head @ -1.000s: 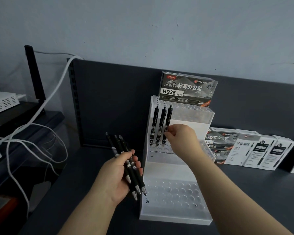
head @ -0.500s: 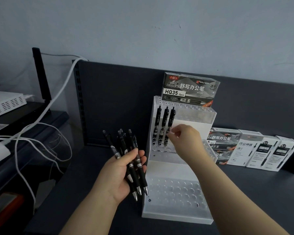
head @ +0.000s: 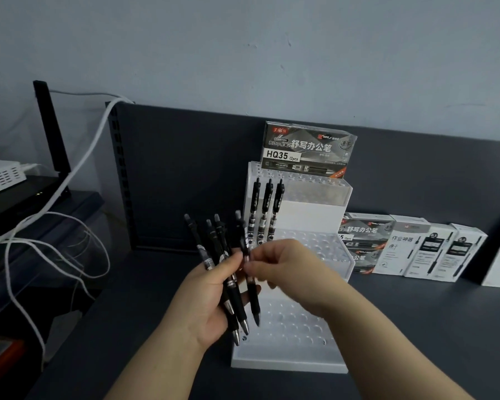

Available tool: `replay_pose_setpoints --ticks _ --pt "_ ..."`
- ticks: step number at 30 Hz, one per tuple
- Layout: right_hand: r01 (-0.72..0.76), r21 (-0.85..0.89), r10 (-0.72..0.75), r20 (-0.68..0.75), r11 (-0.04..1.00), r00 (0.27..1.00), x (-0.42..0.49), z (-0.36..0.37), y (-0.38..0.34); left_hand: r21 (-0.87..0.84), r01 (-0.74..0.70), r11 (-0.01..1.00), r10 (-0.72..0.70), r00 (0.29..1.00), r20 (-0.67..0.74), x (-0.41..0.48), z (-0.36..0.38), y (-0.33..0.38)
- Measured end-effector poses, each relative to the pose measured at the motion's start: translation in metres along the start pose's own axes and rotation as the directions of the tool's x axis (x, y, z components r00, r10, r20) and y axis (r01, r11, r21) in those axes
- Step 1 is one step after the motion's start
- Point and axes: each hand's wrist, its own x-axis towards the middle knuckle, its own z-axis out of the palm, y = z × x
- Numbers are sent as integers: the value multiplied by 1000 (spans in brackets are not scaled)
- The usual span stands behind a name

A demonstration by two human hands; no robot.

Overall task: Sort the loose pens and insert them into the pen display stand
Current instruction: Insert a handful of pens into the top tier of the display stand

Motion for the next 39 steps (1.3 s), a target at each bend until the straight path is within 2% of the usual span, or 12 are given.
replay_pose_setpoints --ticks 2,5,7,8,17,26,31,35,37,39 --pt "46 75 -33 -166 996 986 7 -11 -1 -32 -3 999 2 999 -54 2 0 1" --pt "143 193 -30 -495 971 869 23 -36 2 -36 6 999 -11 993 -120 5 -3 1" --pt "173 127 -58 -622 977 781 35 -48 9 -27 20 999 -24 989 -143 7 -5 1" --pt "163 78 -76 -643 984 762 42 -50 12 -30 29 999 -33 989 -145 8 -5 1" --pt "-58 -257 -81 -496 965 865 63 -37 32 -92 53 994 -66 987 -149 12 -11 2" --pt "-82 -389 -121 -470 918 874 64 -40 31 -97 15 995 -28 991 -134 9 -6 4" --pt "-73 -379 -121 -462 923 879 63 -41 34 -106 2 994 -12 995 -97 7 -1 4" --pt "40 -216 -159 -569 976 807 43 -35 25 -82 -15 997 10 998 -66 5 3 2" --pt "115 -145 -173 -494 983 852 27 -24 16 -61 -30 998 25 997 -70 5 6 0" --pt "156 -63 -168 -301 986 939 14 -9 9 -38 -43 998 40 997 -65 5 10 -2"
